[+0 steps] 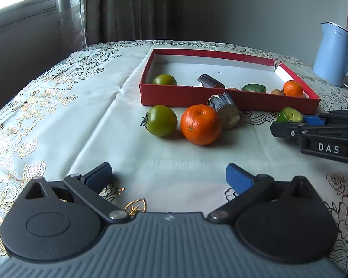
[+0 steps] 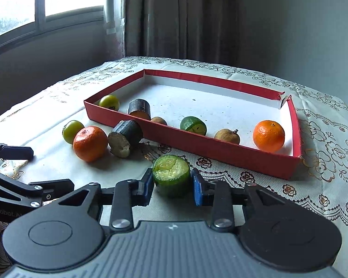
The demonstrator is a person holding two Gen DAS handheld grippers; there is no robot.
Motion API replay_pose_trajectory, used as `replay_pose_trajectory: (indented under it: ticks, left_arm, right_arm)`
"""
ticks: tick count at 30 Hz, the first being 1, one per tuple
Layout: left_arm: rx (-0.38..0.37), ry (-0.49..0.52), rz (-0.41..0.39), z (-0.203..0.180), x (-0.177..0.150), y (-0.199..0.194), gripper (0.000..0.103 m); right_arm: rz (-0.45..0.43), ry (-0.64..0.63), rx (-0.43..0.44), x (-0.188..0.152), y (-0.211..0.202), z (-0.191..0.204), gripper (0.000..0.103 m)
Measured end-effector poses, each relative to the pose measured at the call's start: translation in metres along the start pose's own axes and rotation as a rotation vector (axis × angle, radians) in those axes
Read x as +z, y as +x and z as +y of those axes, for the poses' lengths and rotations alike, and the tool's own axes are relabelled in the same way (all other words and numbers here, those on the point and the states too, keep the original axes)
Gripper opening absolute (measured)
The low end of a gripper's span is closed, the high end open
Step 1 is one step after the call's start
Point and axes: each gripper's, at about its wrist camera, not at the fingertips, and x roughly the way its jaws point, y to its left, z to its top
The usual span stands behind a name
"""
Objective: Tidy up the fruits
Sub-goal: 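Carry the cucumber chunk into the tray and open the right gripper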
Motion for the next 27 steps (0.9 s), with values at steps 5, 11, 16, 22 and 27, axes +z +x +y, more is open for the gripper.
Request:
replay_pose_trajectory:
  ticks: [5,11,16,22,27]
  left_arm:
    - [0.0,0.0,0.0,0.0,0.0,0.0,0.103]
    - [0.0,0.0,0.0,0.0,0.0,0.0,0.103]
    - [0.0,0.0,0.0,0.0,0.0,0.0,0.103]
    - [0.0,0.0,0.0,0.0,0.0,0.0,0.103]
    - [0.0,0.0,0.0,0.0,0.0,0.0,0.103]
  right_arm:
    - [-0.054,0.023,-0.024,0.007,-0.009,-0.006,0.033]
    - [-0.13,0.058,-0.06,0.032,-0.02,-0.023,0.033]
    - [-0.166,0.096,-0.082,0.052,-0.019,-0.039,0.033]
    - [-0.133,0.126,-0.106,0.067,0.005,-0.056,0.033]
    - [-0.092,0.144,-0.13,0.07,0.032,-0.065,0.033]
